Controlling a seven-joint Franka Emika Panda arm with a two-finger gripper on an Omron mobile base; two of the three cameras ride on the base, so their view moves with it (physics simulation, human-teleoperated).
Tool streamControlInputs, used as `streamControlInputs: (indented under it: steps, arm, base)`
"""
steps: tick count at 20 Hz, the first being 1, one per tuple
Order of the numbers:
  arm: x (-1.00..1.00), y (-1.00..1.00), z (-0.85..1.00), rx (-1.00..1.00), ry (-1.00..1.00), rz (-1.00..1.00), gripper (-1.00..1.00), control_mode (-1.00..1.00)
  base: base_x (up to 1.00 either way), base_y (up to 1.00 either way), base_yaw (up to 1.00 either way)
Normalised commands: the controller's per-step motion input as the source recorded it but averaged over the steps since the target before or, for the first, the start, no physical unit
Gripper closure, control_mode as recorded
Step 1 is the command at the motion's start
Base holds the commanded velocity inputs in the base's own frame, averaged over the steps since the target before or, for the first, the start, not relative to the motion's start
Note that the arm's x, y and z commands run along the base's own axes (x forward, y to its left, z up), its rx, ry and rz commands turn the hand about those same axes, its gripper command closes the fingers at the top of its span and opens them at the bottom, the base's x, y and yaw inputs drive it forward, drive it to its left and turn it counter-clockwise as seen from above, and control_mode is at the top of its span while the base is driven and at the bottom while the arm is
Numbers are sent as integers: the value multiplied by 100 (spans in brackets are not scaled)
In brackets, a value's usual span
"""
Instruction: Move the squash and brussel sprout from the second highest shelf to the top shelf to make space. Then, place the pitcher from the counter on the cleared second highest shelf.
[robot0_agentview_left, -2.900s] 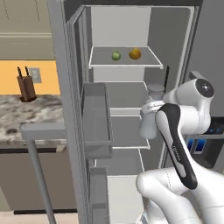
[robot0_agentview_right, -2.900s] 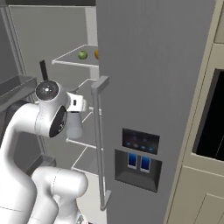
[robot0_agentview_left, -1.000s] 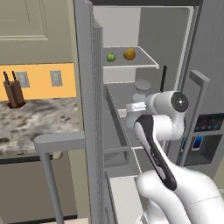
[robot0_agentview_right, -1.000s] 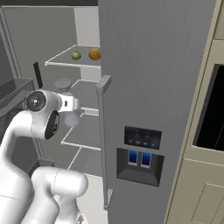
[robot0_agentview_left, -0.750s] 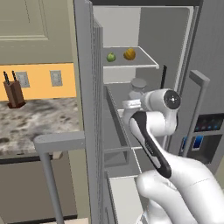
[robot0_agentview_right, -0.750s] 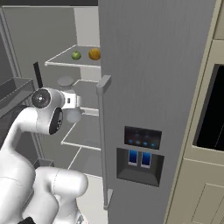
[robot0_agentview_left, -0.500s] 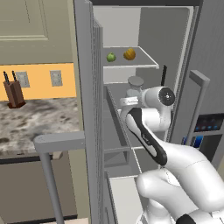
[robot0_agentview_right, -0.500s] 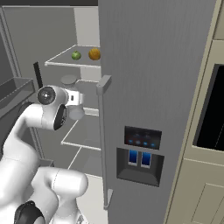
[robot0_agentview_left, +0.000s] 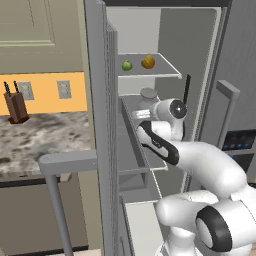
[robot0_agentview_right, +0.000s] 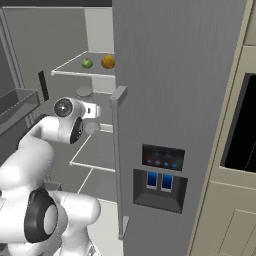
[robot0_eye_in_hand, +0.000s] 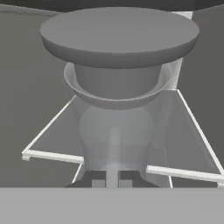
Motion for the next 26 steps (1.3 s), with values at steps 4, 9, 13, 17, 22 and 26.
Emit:
streamControlInputs:
  steps: [4, 9, 13, 17, 22, 26]
  arm:
    - [59, 0, -6, 0, 0, -1, 100, -100]
    - [53, 3, -2, 0, 0, -1, 100, -100]
    - [24, 9, -16, -5, -6, -3, 100, -100]
    - [11, 11, -24, -9, -13, -3, 100, -100]
    - [45, 2, -7, -2, -4, -3, 100, -100]
    - [62, 1, 0, 0, 0, -2, 100, -100]
  base:
    - [0, 0, 0]
    - [0, 0, 0]
    - [0, 0, 0]
    - [0, 0, 0]
    - [0, 0, 0]
    - [0, 0, 0]
